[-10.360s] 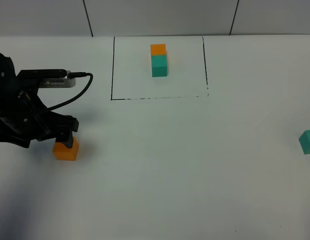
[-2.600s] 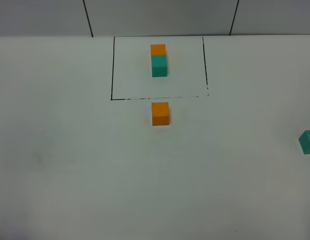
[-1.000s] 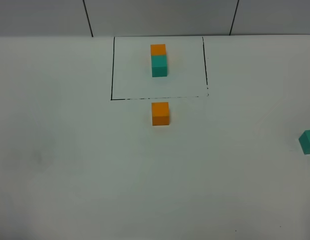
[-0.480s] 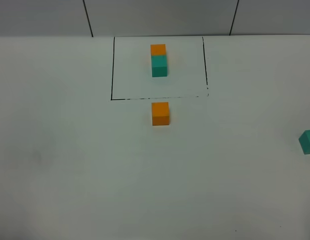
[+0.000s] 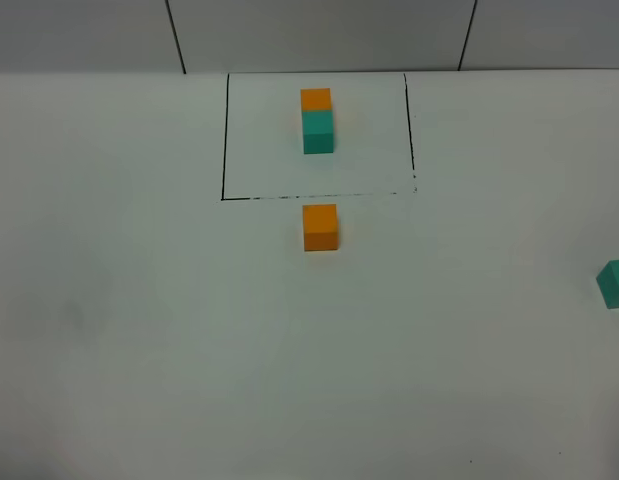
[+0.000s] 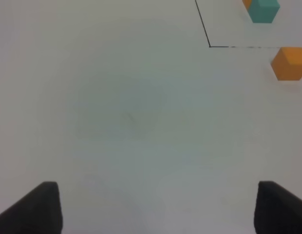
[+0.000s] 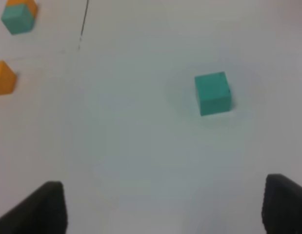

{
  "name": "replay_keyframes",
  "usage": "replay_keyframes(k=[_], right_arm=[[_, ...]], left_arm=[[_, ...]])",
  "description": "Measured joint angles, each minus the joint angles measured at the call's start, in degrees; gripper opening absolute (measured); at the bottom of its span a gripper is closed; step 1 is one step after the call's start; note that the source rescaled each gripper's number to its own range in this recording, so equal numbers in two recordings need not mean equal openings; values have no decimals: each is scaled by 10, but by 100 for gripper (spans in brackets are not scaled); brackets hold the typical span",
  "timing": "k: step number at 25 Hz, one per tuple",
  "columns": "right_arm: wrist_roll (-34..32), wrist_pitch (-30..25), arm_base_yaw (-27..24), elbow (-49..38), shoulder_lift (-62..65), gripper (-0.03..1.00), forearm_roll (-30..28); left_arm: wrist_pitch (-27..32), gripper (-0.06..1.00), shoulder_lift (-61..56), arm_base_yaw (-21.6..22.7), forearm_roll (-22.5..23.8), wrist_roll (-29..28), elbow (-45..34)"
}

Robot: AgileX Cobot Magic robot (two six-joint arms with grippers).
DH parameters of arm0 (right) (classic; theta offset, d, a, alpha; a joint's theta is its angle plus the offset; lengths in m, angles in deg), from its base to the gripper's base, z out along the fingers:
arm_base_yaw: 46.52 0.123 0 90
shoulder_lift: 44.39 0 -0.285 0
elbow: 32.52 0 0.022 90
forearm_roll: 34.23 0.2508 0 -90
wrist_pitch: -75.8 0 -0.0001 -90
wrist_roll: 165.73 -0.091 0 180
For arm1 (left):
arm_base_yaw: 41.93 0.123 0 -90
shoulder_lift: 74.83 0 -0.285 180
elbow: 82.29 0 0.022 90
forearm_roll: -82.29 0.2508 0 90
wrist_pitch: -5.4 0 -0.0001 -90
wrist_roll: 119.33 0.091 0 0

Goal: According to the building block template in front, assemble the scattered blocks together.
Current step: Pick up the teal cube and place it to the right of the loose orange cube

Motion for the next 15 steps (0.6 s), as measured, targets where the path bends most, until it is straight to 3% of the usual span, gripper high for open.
replay_keyframes(k=[7,15], right_arm=[[9,53,0,49,-253,64,0],[76,105,0,147,-562,64,-4]], left_arm=[[0,68,0,0,0,0,0],[0,68,0,0,0,0,0]])
